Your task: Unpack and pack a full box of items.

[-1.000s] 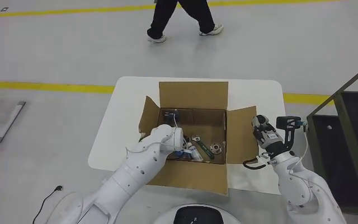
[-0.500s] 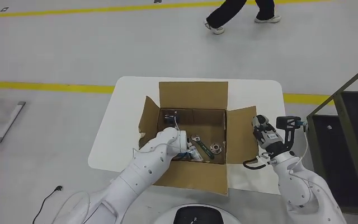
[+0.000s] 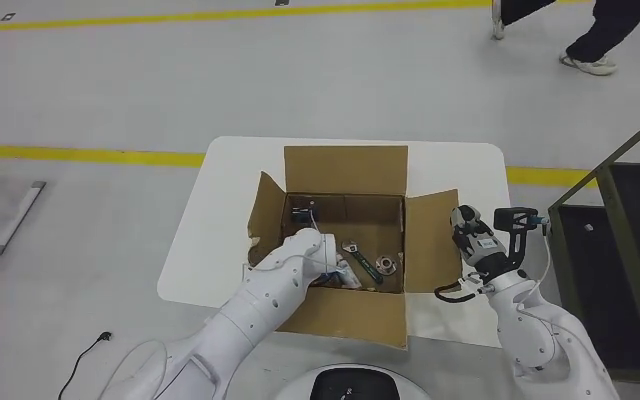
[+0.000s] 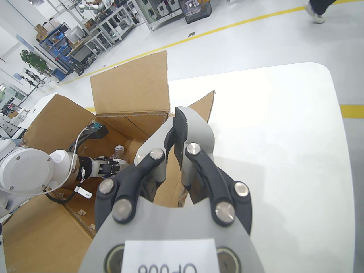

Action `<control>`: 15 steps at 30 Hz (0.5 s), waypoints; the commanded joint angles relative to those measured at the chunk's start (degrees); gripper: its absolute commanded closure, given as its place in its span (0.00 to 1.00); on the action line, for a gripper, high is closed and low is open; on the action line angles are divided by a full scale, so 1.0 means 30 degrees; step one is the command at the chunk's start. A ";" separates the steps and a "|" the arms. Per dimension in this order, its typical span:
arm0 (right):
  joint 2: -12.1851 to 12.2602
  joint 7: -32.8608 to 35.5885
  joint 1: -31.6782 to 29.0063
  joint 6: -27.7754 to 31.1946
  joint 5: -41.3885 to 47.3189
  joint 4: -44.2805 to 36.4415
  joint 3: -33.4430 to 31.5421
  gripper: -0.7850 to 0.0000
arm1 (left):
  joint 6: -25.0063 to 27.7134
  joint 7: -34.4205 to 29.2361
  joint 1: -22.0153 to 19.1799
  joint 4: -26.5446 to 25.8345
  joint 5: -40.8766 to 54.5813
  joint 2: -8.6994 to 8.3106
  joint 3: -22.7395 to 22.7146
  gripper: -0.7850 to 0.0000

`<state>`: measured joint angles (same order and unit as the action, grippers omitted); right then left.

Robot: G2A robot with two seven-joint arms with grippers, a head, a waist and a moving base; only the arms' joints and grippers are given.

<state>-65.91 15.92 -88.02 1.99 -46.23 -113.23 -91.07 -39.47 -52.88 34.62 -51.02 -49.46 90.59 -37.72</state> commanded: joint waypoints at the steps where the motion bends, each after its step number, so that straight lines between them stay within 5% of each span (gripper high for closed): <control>1: 0.0000 0.0000 0.0000 0.0000 0.0000 0.0000 0.0000 1.00 | -0.0133 -0.0145 -0.0027 0.0233 -0.0087 0.0064 -0.0025 0.18; 15: 0.0000 0.0000 0.0000 0.0000 0.0000 0.0000 0.0000 1.00 | 0.0094 -0.0825 -0.0364 0.1554 0.0647 0.0532 -0.0633 0.13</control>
<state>-65.91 15.92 -88.02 1.99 -46.23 -113.23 -91.07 -39.32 -55.55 33.59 -46.54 -47.65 92.11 -39.43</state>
